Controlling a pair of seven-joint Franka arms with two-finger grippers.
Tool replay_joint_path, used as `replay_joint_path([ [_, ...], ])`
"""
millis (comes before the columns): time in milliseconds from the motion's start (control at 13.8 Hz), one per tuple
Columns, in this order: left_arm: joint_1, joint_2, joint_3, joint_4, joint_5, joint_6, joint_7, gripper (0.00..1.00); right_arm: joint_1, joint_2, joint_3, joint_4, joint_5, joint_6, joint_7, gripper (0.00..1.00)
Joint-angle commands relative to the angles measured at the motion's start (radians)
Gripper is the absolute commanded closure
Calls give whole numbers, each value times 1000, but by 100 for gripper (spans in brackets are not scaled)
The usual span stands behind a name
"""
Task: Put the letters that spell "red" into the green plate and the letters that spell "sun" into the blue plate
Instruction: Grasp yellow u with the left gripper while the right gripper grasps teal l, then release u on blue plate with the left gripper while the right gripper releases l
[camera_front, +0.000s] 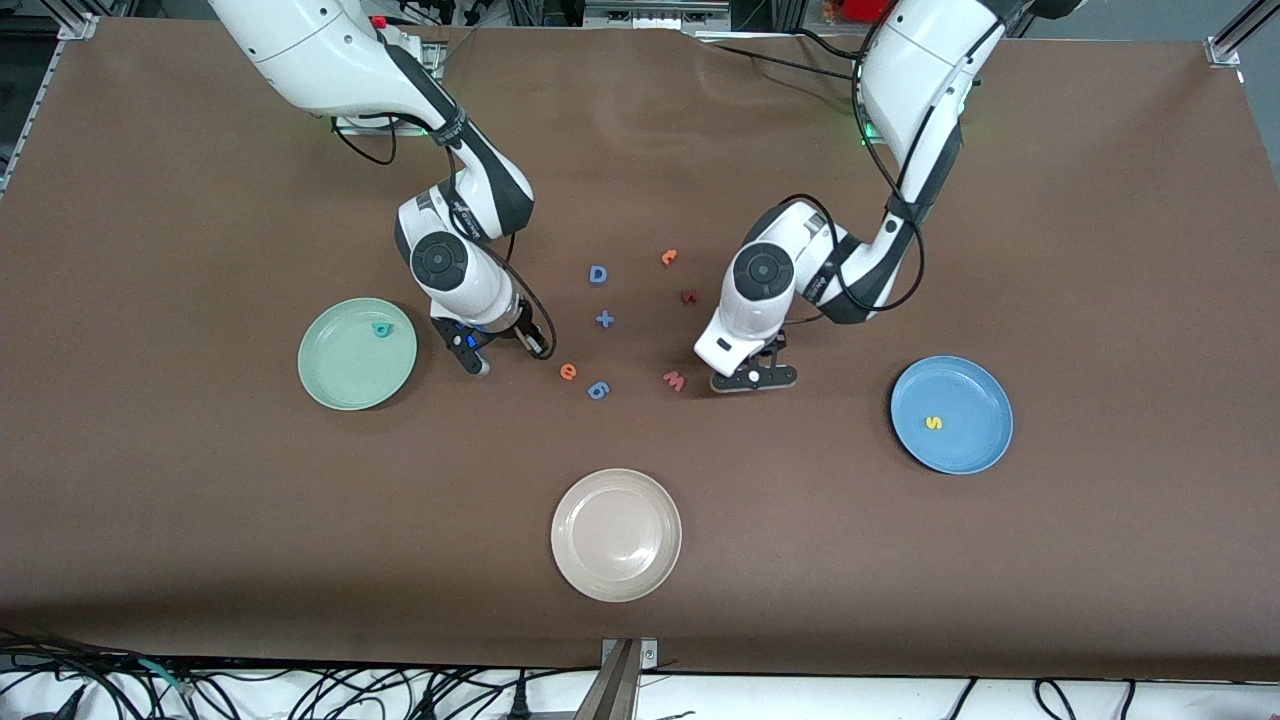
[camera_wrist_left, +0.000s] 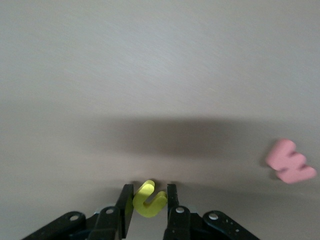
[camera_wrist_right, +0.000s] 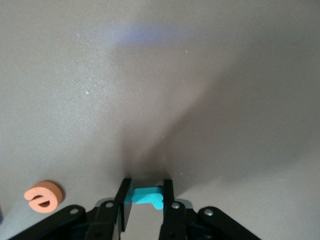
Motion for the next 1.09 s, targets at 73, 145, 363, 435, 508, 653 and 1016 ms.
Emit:
replay_joint_path([
  [73, 101, 7, 20, 174, 35, -280, 193, 78, -6, -4, -7, 22, -14, -4, 11, 73],
  [145, 147, 7, 21, 176, 35, -311, 269, 78, -20, -19, -6, 33, -15, -35, 7, 73],
  [363, 291, 5, 23, 181, 35, -349, 476, 78, -81, -48, -6, 117, -14, -243, -62, 73],
  [435, 337, 4, 28, 181, 37, -349, 533, 78, -115, -65, -7, 137, -5, -308, -121, 73],
  [508, 374, -3, 29, 182, 37, -349, 576, 78, -150, -74, -6, 151, -3, -360, -175, 73],
  [653, 429, -4, 29, 184, 37, -348, 626, 78, -233, -104, -6, 154, 0, -449, -305, 73],
  [1016, 459, 1, 23, 171, 26, -303, 614, 1, -393, -116, -67, 150, 2, -580, -720, 72],
])
